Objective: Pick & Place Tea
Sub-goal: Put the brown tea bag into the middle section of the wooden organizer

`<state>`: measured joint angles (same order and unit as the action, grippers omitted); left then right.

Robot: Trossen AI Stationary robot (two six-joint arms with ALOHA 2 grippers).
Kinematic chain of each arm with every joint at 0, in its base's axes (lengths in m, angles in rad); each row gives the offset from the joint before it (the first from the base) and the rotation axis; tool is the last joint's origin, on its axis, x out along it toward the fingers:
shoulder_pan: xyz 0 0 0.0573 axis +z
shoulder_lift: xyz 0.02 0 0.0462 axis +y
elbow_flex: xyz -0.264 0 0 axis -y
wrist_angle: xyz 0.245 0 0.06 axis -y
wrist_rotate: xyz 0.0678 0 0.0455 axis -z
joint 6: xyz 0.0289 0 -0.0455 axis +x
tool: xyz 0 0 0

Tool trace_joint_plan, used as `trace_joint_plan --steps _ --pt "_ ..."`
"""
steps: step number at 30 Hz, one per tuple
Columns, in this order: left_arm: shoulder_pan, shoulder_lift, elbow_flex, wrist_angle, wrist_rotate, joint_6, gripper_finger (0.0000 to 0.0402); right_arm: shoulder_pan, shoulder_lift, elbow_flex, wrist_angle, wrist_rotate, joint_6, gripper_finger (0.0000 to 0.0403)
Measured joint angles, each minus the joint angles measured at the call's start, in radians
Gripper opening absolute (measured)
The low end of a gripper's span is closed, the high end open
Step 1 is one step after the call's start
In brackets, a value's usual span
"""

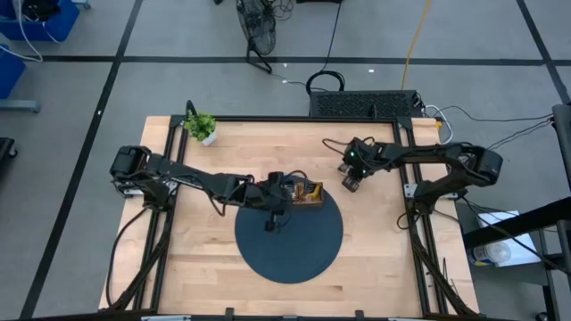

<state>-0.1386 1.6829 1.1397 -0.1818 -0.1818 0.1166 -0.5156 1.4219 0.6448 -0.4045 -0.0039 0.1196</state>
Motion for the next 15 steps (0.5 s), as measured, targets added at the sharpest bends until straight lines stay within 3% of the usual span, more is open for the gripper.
trace_joint_plan --steps 3,8,15 --pt "0.02 0.0 0.0 0.002 0.0 -0.062 0.0035 0.069 -0.075 -0.008 -0.003 0.038 0.037 0.0025" --pt "0.058 0.0 0.0 0.093 0.003 -0.231 0.0035 0.309 -0.18 -0.002 0.149 0.27 0.076 0.0025" --pt "0.132 0.0 0.0 0.12 0.102 -0.414 0.0058 0.588 -0.088 0.0 0.501 0.481 0.005 0.0025"
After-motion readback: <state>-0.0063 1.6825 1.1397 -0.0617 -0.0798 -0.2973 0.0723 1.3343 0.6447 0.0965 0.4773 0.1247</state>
